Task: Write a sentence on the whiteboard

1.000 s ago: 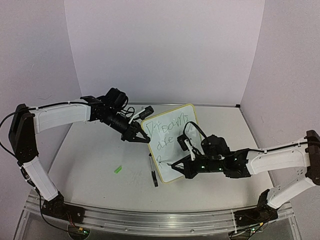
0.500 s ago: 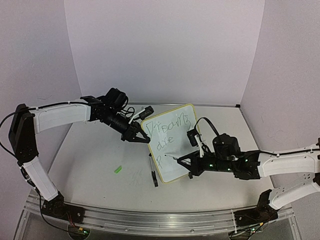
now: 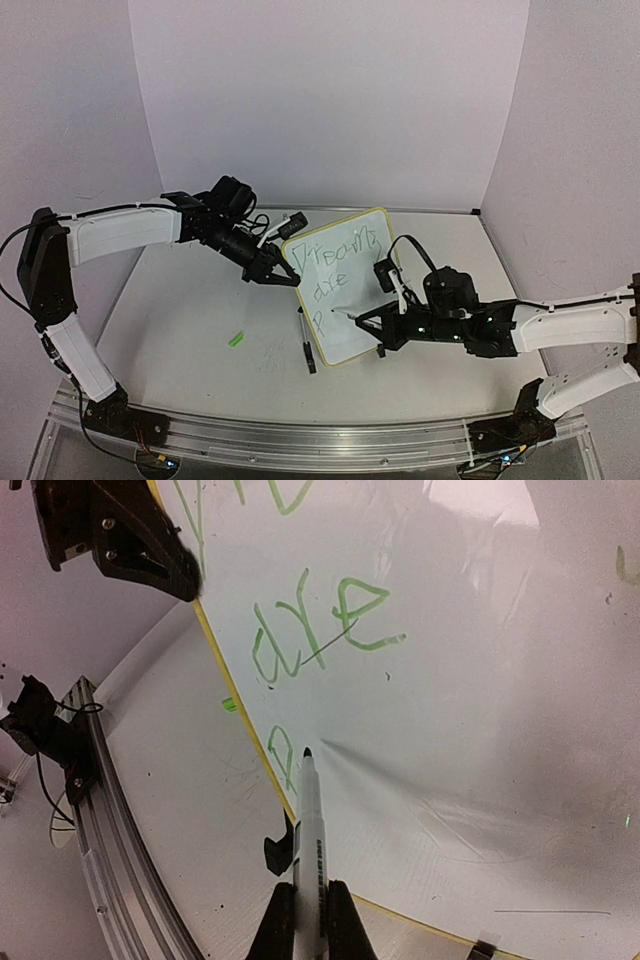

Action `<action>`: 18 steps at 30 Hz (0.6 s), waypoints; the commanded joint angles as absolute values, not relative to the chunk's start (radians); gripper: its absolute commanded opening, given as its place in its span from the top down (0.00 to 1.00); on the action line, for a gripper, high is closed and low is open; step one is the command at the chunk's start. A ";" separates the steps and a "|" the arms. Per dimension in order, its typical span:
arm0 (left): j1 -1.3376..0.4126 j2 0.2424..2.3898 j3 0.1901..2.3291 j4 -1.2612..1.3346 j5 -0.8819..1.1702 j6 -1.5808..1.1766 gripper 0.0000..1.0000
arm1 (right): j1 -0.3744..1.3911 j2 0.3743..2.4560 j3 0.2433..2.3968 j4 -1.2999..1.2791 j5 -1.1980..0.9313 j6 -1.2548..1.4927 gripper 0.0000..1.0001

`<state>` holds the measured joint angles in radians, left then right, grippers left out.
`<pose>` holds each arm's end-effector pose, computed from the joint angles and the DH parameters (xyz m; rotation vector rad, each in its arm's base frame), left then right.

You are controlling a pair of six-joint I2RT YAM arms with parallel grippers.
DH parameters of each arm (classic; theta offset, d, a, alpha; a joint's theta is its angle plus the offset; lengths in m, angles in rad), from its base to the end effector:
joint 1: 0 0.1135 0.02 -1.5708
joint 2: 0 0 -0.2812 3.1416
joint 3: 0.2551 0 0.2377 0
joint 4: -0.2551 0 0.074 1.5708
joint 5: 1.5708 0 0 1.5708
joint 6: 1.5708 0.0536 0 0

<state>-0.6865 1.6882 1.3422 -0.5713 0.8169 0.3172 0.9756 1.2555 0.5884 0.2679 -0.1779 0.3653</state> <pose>0.2513 -0.2565 0.2833 1.4651 1.9374 -1.1720 0.1421 0.2267 0.2364 -0.7544 1.9787 1.0192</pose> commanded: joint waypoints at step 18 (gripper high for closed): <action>-0.701 1.710 1.344 -0.641 0.753 0.362 1.00 | 0.973 1.371 0.661 0.288 -0.206 0.341 1.00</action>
<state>-0.6865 1.6882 1.3422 -0.5755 0.8162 0.3172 0.9760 1.3411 0.6127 0.2692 -0.2038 0.3508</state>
